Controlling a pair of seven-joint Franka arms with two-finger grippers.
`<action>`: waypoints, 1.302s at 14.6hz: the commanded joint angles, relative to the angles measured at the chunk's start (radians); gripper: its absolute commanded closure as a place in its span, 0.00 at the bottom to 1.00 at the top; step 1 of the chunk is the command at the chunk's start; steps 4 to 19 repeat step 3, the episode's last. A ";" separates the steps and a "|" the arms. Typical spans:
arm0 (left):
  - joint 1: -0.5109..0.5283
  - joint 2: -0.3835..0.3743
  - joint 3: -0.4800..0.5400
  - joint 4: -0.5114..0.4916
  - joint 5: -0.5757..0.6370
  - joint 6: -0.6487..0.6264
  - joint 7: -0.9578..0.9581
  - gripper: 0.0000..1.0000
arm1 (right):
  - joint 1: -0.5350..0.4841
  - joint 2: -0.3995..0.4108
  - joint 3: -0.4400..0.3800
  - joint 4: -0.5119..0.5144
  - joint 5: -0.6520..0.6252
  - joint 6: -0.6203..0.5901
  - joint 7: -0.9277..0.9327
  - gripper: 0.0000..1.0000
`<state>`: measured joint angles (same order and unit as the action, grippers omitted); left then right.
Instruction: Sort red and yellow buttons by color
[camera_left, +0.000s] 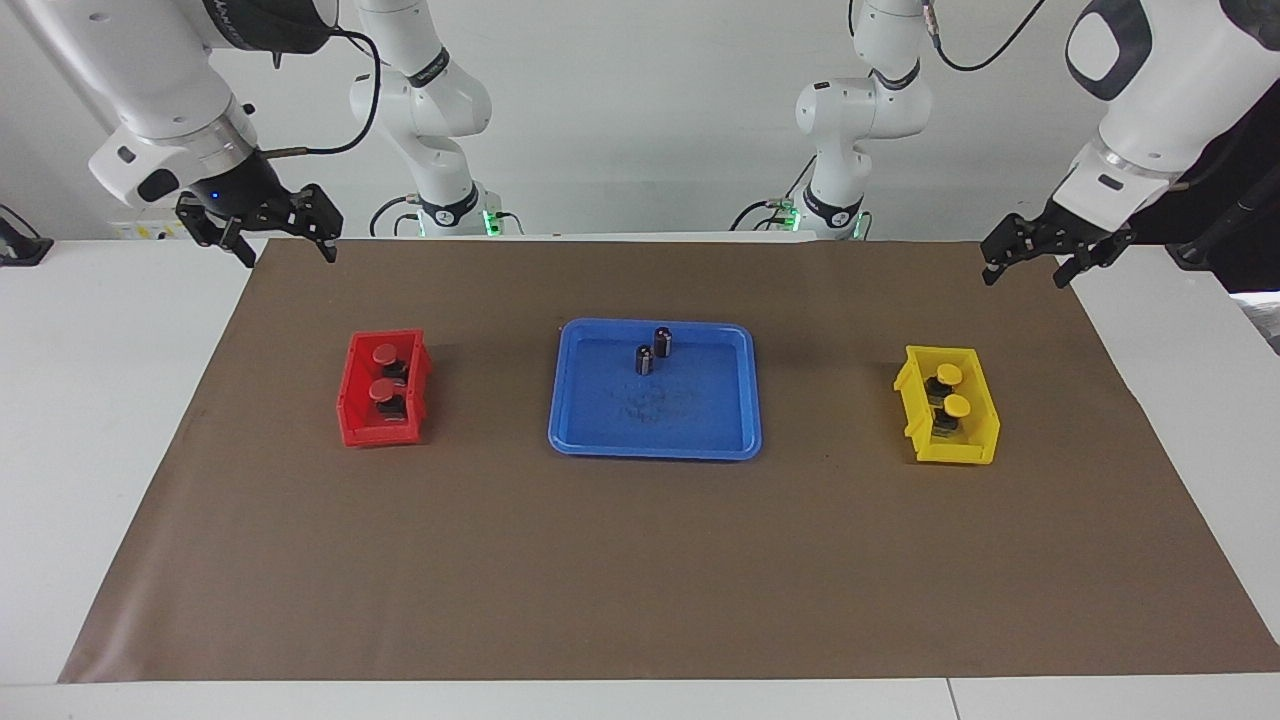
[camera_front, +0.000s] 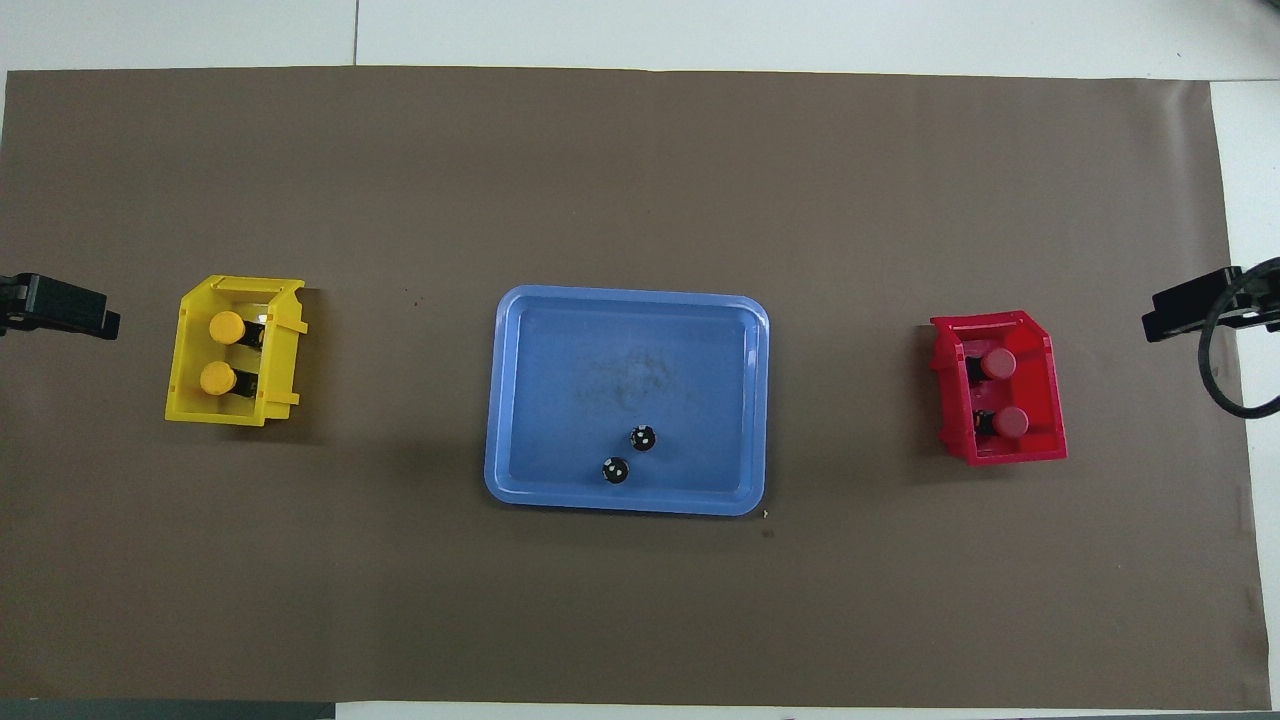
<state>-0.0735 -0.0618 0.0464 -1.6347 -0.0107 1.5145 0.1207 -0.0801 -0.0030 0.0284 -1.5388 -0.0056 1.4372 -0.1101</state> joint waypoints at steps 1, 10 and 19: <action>-0.023 0.020 -0.008 0.035 0.021 -0.042 0.010 0.00 | 0.005 -0.014 -0.002 -0.014 0.003 -0.011 0.007 0.00; -0.026 0.019 -0.008 0.035 0.021 -0.042 0.011 0.00 | 0.005 -0.014 -0.002 -0.014 0.003 -0.011 0.007 0.00; -0.026 0.019 -0.008 0.035 0.021 -0.042 0.011 0.00 | 0.005 -0.014 -0.002 -0.014 0.003 -0.011 0.007 0.00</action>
